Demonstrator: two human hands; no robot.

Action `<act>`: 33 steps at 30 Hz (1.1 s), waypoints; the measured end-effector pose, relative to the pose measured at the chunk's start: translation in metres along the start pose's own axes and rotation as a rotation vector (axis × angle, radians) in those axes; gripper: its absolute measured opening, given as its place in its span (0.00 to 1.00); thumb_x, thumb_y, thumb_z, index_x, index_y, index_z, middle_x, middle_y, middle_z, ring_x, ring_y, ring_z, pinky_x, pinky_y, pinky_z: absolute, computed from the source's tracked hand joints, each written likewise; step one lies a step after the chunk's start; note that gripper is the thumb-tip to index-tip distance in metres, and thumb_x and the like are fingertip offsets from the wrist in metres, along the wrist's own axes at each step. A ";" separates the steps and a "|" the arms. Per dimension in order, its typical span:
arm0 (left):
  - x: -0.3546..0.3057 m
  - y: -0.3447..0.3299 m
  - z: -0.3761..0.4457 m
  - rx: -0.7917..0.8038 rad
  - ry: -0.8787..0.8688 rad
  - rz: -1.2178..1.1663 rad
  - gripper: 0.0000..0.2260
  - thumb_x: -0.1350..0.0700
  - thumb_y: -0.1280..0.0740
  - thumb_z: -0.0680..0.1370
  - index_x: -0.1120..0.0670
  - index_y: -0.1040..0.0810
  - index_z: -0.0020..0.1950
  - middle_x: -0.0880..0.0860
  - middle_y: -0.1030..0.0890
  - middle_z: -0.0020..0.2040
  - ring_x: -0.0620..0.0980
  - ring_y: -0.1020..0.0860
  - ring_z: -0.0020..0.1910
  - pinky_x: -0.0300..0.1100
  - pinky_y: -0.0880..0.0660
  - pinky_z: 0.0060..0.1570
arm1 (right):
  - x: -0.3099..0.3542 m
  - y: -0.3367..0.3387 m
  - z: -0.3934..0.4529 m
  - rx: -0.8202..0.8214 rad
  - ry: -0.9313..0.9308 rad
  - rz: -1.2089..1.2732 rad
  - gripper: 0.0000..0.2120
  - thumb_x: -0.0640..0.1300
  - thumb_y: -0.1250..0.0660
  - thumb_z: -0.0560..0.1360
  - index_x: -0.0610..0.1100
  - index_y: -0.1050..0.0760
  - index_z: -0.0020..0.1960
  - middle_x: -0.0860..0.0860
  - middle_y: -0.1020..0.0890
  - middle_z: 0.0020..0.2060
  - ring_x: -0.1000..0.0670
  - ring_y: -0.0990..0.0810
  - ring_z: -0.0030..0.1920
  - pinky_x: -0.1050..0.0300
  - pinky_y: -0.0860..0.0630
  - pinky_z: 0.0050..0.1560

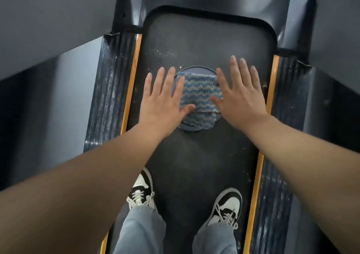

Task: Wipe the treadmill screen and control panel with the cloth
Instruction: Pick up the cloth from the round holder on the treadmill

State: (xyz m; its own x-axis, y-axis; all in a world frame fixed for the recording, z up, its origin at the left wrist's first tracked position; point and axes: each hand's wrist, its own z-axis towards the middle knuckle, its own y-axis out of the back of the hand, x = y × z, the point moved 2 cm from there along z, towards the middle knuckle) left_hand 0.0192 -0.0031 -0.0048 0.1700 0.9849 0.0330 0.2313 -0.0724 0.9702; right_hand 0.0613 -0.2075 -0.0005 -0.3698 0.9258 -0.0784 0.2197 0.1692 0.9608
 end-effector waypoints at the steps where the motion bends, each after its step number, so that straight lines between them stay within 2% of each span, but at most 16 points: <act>1: -0.001 -0.005 0.012 -0.006 0.002 0.020 0.34 0.33 0.56 0.80 0.52 0.51 0.81 0.58 0.52 0.81 0.61 0.54 0.80 0.62 0.55 0.77 | 0.000 -0.003 0.009 0.000 -0.005 -0.024 0.35 0.63 0.53 0.82 0.47 0.54 0.82 0.39 0.58 0.80 0.38 0.61 0.80 0.40 0.60 0.79; 4: 0.002 -0.016 0.051 -0.001 0.008 0.047 0.28 0.40 0.54 0.84 0.51 0.49 0.81 0.58 0.56 0.81 0.61 0.58 0.80 0.61 0.59 0.77 | -0.005 -0.014 0.034 -0.034 0.003 -0.024 0.30 0.58 0.49 0.83 0.45 0.46 0.81 0.39 0.56 0.80 0.37 0.59 0.80 0.39 0.59 0.78; 6: 0.005 -0.022 0.064 -0.047 -0.024 0.016 0.25 0.43 0.51 0.84 0.54 0.39 0.78 0.58 0.52 0.81 0.61 0.55 0.80 0.61 0.58 0.77 | -0.006 -0.023 0.040 -0.054 0.038 -0.021 0.26 0.55 0.45 0.83 0.42 0.37 0.76 0.39 0.53 0.80 0.37 0.56 0.80 0.39 0.58 0.79; 8: 0.008 -0.025 0.064 -0.115 -0.041 -0.012 0.22 0.44 0.47 0.84 0.57 0.30 0.70 0.58 0.45 0.80 0.60 0.50 0.79 0.61 0.56 0.77 | -0.008 -0.029 0.039 -0.086 0.054 0.010 0.23 0.54 0.42 0.83 0.40 0.29 0.71 0.39 0.48 0.80 0.38 0.52 0.80 0.39 0.56 0.79; 11: 0.007 -0.022 0.055 -0.144 -0.058 0.039 0.22 0.43 0.45 0.83 0.58 0.27 0.66 0.57 0.43 0.79 0.60 0.47 0.79 0.62 0.53 0.76 | -0.007 -0.029 0.031 -0.126 0.066 0.062 0.21 0.54 0.39 0.81 0.40 0.25 0.66 0.40 0.44 0.79 0.38 0.48 0.79 0.39 0.54 0.79; 16: 0.007 -0.028 0.033 -0.204 -0.123 0.116 0.19 0.44 0.45 0.84 0.55 0.28 0.67 0.56 0.40 0.79 0.61 0.43 0.78 0.64 0.51 0.75 | -0.002 -0.033 0.014 -0.157 0.118 0.036 0.21 0.54 0.38 0.81 0.42 0.25 0.68 0.40 0.43 0.79 0.37 0.45 0.79 0.38 0.51 0.78; 20: 0.005 -0.030 0.028 -0.248 -0.102 0.035 0.15 0.46 0.39 0.82 0.55 0.25 0.62 0.56 0.35 0.75 0.60 0.39 0.75 0.64 0.50 0.76 | -0.002 -0.031 0.008 -0.227 0.119 0.094 0.12 0.48 0.33 0.79 0.42 0.19 0.57 0.40 0.33 0.74 0.37 0.36 0.74 0.39 0.48 0.77; 24: 0.002 -0.026 0.030 -0.269 -0.070 0.002 0.14 0.49 0.35 0.80 0.55 0.26 0.60 0.56 0.32 0.72 0.59 0.37 0.74 0.63 0.49 0.76 | 0.000 -0.030 0.005 -0.226 0.047 0.117 0.13 0.48 0.35 0.79 0.41 0.21 0.58 0.43 0.26 0.67 0.38 0.32 0.69 0.42 0.45 0.75; 27: 0.001 -0.024 0.031 -0.305 -0.103 0.019 0.12 0.53 0.34 0.79 0.56 0.26 0.59 0.56 0.29 0.69 0.59 0.35 0.72 0.63 0.49 0.76 | 0.000 -0.027 0.005 -0.232 0.043 0.119 0.15 0.50 0.36 0.80 0.43 0.22 0.61 0.43 0.28 0.70 0.39 0.34 0.71 0.42 0.46 0.75; 31: 0.004 -0.024 0.030 -0.348 -0.137 0.048 0.10 0.56 0.31 0.77 0.55 0.25 0.57 0.54 0.25 0.60 0.58 0.29 0.63 0.62 0.46 0.76 | 0.001 -0.023 0.009 -0.155 0.043 0.126 0.22 0.53 0.35 0.79 0.46 0.29 0.70 0.41 0.37 0.77 0.38 0.42 0.77 0.40 0.50 0.77; 33: 0.006 -0.023 0.029 -0.378 -0.163 0.059 0.09 0.55 0.31 0.76 0.55 0.24 0.55 0.53 0.23 0.55 0.57 0.27 0.59 0.62 0.43 0.75 | 0.002 -0.021 0.011 -0.153 0.083 0.104 0.17 0.50 0.34 0.79 0.46 0.24 0.66 0.41 0.37 0.77 0.37 0.43 0.77 0.40 0.51 0.77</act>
State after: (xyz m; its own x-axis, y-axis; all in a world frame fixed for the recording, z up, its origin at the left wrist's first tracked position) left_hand 0.0430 -0.0006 -0.0335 0.3292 0.9407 0.0818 -0.1462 -0.0348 0.9886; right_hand 0.0654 -0.2056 -0.0238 -0.4267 0.9035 0.0395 0.1232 0.0148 0.9923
